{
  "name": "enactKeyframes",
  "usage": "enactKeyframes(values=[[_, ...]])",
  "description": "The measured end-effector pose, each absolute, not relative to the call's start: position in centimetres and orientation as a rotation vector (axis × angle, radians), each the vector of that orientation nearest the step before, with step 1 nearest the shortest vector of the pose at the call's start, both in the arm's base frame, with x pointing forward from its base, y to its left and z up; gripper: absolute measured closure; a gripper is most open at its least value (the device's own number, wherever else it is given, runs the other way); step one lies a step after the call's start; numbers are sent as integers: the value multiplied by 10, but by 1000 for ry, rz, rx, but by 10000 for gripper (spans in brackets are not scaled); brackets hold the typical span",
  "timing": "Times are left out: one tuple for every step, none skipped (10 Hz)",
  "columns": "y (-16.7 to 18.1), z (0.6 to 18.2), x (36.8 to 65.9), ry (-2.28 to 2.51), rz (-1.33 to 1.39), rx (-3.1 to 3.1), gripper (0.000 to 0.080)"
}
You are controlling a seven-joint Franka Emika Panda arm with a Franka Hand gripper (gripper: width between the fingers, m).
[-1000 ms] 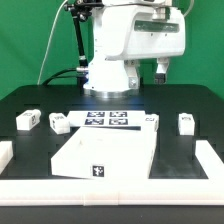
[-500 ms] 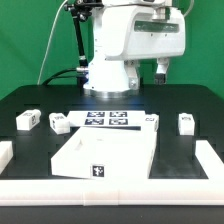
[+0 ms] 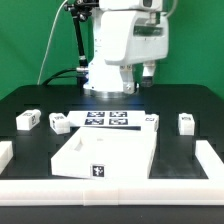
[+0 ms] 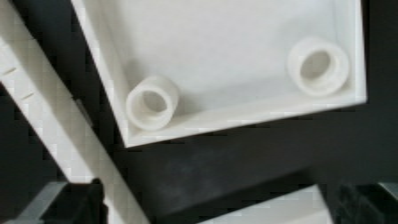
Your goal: Assemble one leg
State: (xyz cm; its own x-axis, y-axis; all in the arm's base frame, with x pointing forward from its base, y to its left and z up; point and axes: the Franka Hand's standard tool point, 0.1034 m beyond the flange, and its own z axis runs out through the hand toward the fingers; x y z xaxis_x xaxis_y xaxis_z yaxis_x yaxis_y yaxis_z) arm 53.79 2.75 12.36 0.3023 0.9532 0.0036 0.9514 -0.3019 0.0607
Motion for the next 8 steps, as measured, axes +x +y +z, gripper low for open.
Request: enactKeyframes(values=[[27, 117, 534, 1920, 25, 2443, 150], [27, 112, 529, 1981, -12, 2410, 150], [27, 112, 529, 1963, -8, 2424, 150], [27, 112, 529, 1963, -9, 2424, 150], [27, 111, 529, 1963, -10, 2425, 150], [27, 110, 527, 1965, -14, 2426, 150], [27, 103, 519, 1973, -24, 2428, 150], [27, 90, 504, 1989, -15, 2418, 150]])
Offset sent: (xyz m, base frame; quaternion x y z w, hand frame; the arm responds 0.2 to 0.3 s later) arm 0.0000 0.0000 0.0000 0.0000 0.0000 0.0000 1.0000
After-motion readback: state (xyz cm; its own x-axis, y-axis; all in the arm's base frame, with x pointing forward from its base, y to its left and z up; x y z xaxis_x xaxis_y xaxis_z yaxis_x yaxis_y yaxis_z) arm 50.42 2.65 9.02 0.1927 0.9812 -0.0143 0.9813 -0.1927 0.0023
